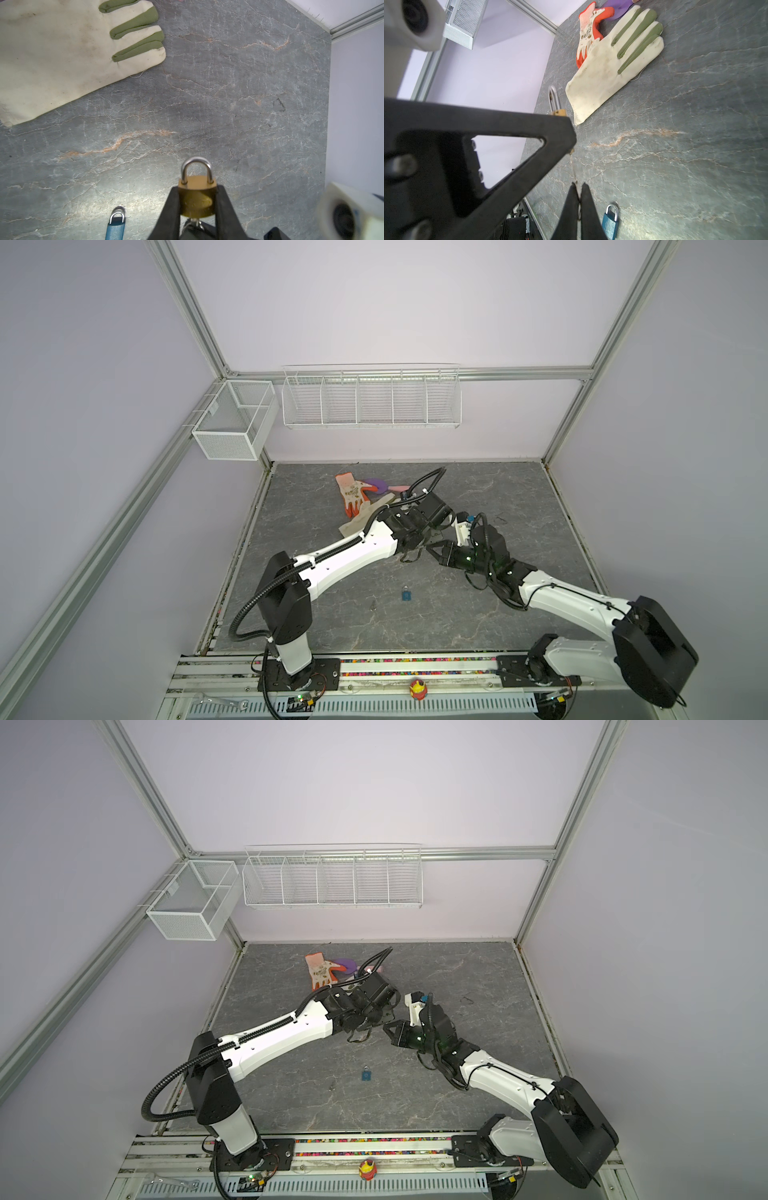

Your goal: Unlock with the key

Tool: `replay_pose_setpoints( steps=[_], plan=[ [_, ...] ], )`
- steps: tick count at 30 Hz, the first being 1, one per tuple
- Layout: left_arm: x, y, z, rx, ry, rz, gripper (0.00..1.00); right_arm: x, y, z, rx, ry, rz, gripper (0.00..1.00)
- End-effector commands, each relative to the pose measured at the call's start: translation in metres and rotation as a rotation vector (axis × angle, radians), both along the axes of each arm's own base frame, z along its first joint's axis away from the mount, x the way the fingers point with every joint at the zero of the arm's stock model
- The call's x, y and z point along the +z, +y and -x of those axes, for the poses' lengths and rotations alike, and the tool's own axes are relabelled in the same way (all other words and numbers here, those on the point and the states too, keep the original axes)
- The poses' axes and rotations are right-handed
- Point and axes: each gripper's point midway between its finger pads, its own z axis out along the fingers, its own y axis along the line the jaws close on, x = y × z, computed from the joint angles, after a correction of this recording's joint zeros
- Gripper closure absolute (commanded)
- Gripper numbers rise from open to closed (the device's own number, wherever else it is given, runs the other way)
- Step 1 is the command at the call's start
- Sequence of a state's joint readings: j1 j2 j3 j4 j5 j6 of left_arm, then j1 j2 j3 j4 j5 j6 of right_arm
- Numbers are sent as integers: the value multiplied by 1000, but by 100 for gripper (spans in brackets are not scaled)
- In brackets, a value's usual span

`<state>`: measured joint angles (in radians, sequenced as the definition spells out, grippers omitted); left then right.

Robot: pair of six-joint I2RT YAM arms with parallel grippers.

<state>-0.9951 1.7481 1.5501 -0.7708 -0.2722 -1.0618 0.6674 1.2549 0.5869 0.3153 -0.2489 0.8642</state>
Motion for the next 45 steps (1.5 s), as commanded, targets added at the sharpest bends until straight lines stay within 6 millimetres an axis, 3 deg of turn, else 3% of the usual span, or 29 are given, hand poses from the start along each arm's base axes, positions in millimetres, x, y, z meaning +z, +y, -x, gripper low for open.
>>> replay_pose_setpoints(
  steps=[1, 19, 29, 38, 45],
  plan=[
    [9, 3, 0, 2, -17, 16, 100, 20, 0, -6, -18, -41, -32, 94],
    [7, 9, 0, -9, -25, -34, 100, 31, 0, -9, -11, -58, -54, 94],
    [11, -3, 3, -32, -7, 28, 100, 29, 12, -9, 30, -47, -76, 94],
    [12, 2, 5, -29, -8, 23, 100, 35, -4, -12, -3, -72, -61, 94],
    [6, 2, 6, -37, 2, 10, 100, 45, -5, -12, 1, -96, -73, 94]
  ],
)
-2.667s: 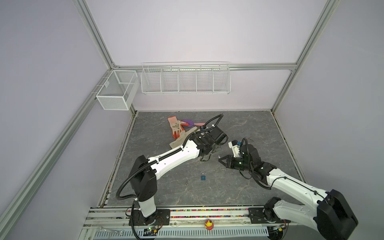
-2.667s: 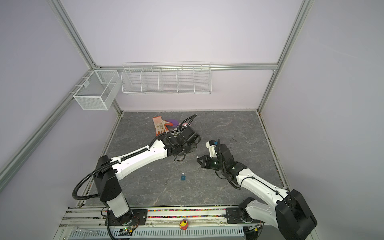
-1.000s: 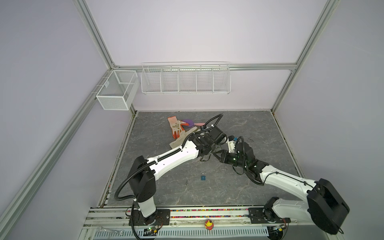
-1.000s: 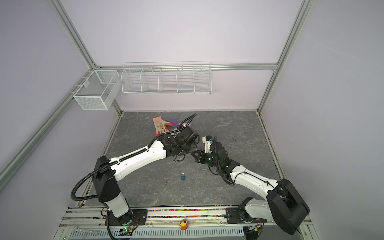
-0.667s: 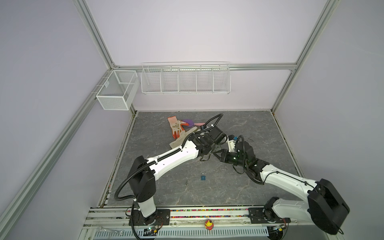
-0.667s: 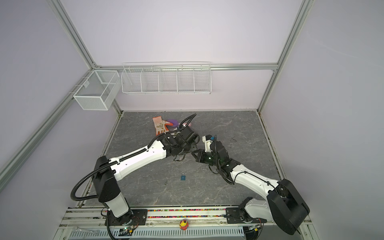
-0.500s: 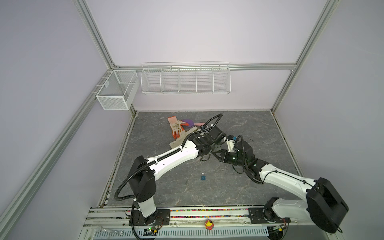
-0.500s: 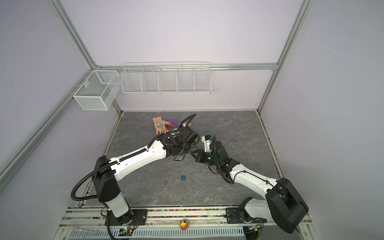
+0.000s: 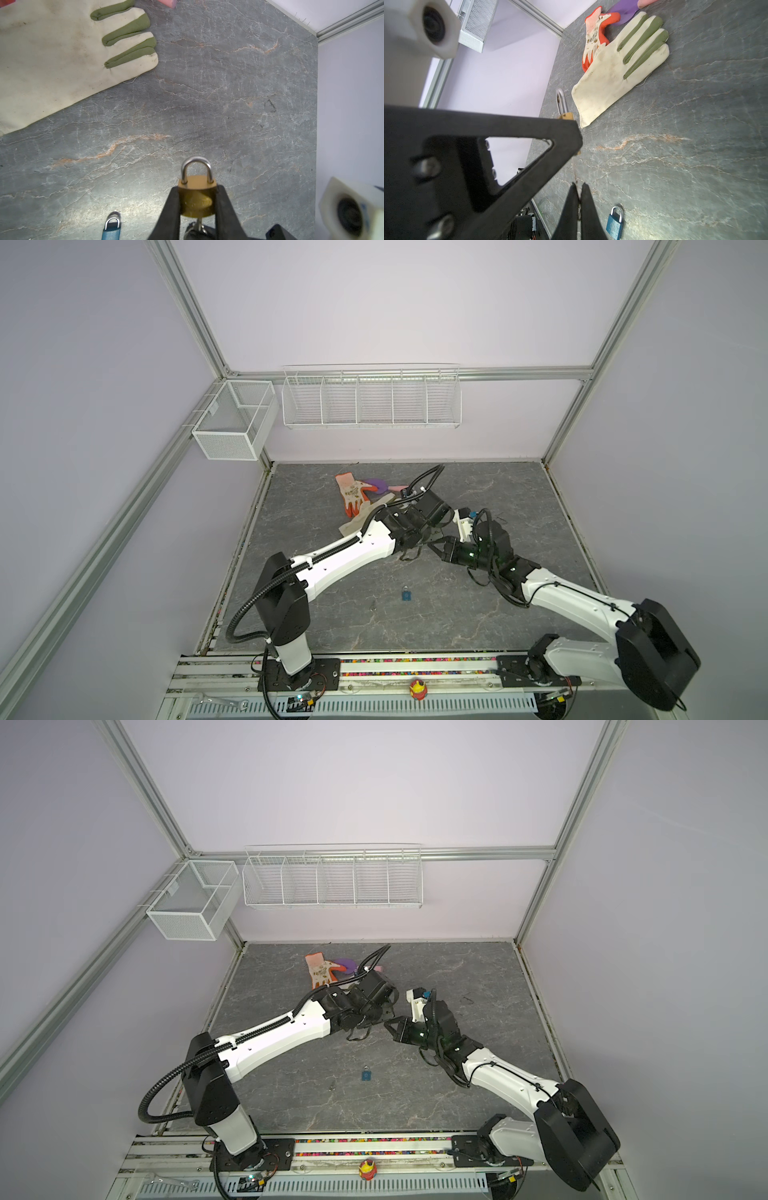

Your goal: Unlock with the key

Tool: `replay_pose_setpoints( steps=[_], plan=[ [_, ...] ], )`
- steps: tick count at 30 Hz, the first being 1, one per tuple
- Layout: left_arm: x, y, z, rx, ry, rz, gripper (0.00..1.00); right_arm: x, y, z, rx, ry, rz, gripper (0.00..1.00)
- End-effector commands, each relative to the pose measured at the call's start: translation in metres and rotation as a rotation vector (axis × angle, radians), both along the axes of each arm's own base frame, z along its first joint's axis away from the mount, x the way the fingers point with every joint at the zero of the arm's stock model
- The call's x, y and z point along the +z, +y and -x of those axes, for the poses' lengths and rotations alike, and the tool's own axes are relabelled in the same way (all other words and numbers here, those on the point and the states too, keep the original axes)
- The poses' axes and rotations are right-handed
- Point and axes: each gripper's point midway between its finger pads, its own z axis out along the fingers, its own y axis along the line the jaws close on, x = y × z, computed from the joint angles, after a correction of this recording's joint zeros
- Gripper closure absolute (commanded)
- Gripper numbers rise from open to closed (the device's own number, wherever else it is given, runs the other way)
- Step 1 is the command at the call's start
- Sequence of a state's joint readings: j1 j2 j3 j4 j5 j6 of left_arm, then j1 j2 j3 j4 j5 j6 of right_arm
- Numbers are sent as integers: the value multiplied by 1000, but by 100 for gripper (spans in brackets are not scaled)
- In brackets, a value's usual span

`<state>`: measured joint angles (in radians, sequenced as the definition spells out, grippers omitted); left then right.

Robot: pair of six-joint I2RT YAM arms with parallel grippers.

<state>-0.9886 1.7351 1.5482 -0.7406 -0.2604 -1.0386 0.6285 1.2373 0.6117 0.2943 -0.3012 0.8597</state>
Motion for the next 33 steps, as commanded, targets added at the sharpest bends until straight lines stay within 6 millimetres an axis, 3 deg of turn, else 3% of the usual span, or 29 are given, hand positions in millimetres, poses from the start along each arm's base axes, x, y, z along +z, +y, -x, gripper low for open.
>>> replay_pose_setpoints(
  steps=[1, 10, 23, 33],
  plan=[
    [-3, 4, 10, -21, 27, -15, 100, 33, 1, -7, -5, -93, -49, 94],
    [-1, -7, 11, -62, 38, 15, 100, 29, 17, -3, 48, -90, -53, 94],
    [-19, 12, 24, -109, 73, -95, 100, 48, 6, -11, 78, -109, -48, 94],
    [-5, 12, 16, -54, 55, -57, 100, 24, 5, -5, 79, -53, 8, 94]
  ],
)
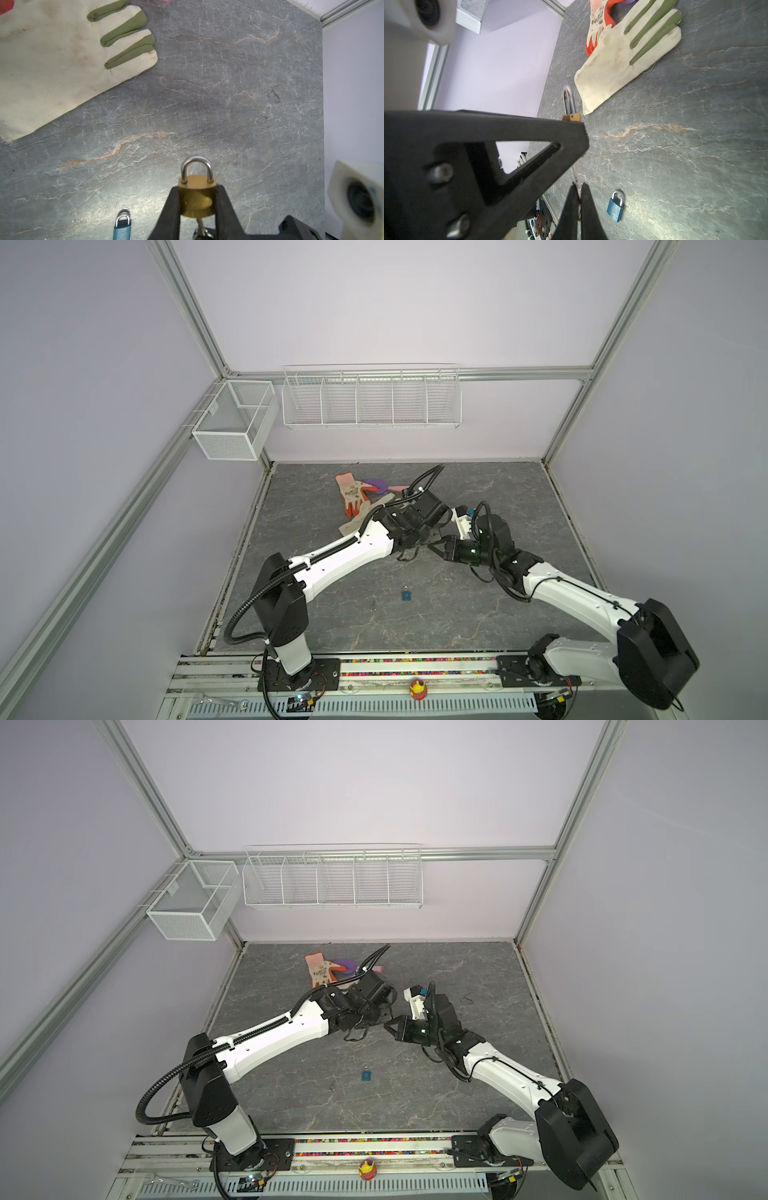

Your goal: Unlock with the key

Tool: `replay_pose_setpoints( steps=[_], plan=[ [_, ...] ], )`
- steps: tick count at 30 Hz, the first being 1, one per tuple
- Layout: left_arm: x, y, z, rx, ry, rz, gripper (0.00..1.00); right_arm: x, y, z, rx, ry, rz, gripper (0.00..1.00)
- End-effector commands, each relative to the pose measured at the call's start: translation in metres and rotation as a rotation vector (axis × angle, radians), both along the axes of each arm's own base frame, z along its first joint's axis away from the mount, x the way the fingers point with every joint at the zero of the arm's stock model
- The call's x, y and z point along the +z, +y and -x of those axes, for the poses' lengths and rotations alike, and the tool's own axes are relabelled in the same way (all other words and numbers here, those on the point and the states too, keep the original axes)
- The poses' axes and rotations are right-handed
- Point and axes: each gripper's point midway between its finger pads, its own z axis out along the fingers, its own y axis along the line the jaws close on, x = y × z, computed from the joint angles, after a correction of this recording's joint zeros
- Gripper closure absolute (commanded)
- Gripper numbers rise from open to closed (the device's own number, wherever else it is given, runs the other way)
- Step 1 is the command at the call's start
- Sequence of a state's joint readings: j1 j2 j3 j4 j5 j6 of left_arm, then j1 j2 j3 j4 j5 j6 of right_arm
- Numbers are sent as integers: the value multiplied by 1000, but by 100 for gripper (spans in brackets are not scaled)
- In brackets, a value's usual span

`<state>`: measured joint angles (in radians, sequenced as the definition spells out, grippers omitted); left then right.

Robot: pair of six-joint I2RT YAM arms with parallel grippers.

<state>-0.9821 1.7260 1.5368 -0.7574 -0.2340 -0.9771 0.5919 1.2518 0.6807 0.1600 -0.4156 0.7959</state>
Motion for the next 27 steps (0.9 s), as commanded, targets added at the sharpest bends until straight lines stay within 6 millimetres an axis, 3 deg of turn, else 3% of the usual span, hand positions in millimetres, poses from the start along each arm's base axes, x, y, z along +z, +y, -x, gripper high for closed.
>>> replay_pose_setpoints(
  steps=[1, 8, 21, 27],
  plan=[
    [0, 9, 11, 15, 48, -15, 100, 22, 5, -10, -9, -93, -26, 94],
    [3, 10, 9, 39, 45, 12, 100, 20, 0, -13, -41, -111, 12, 94],
    [4, 16, 5, 86, 33, 62, 100, 17, 16, -12, -37, -111, -32, 94],
    [2, 17, 5, 88, 37, 57, 100, 15, 10, -15, -74, -112, -4, 94]
  ],
)
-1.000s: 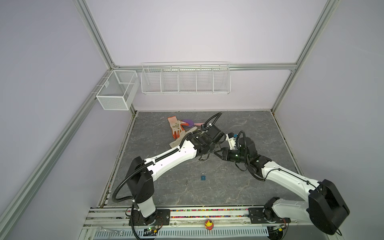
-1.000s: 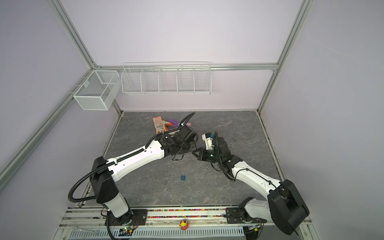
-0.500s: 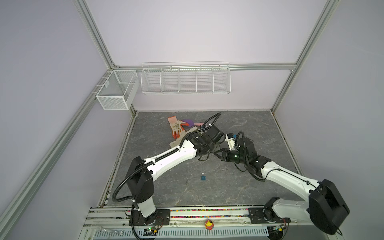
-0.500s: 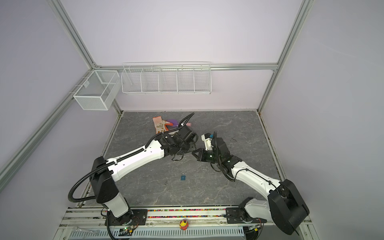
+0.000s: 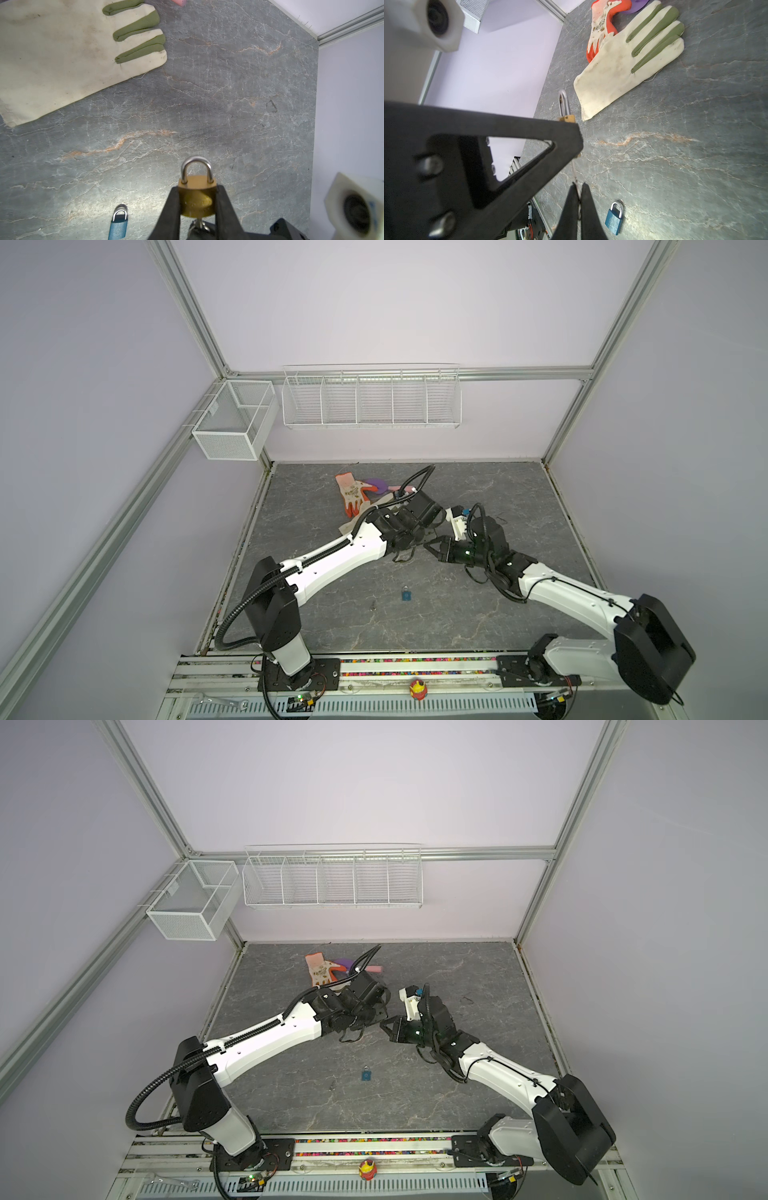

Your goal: Unlock with the key

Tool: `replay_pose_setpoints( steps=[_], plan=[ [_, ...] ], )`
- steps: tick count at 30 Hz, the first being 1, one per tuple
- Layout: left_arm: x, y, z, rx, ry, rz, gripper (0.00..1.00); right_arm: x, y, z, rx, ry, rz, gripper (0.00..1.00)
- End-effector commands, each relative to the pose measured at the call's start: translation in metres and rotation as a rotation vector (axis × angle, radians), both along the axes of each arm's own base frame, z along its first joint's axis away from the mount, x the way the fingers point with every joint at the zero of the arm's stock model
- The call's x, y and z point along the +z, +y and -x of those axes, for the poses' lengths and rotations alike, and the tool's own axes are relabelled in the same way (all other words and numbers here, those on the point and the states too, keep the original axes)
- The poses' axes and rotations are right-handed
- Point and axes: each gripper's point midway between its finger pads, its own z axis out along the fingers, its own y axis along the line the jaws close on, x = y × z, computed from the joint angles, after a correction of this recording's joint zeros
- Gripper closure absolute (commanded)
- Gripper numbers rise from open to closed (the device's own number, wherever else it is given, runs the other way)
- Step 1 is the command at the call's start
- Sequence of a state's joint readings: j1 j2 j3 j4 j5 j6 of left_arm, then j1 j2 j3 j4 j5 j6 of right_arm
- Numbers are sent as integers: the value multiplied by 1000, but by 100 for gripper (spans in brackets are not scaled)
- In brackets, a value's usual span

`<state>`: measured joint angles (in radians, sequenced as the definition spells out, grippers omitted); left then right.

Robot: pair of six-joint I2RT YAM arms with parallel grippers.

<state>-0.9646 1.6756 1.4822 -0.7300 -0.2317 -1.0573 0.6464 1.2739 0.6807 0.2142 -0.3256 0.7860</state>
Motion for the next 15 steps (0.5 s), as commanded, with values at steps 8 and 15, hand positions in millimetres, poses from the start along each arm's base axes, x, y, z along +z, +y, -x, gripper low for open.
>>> replay_pose_setpoints(
  steps=[8, 15],
  plan=[
    [-3, 4, 7, -3, 25, -5, 100, 16, -7, -20, -122, -30, -18, 94],
    [-15, 7, 10, -11, 44, -48, 100, 36, 5, -25, -122, -75, -79, 94]
  ],
)
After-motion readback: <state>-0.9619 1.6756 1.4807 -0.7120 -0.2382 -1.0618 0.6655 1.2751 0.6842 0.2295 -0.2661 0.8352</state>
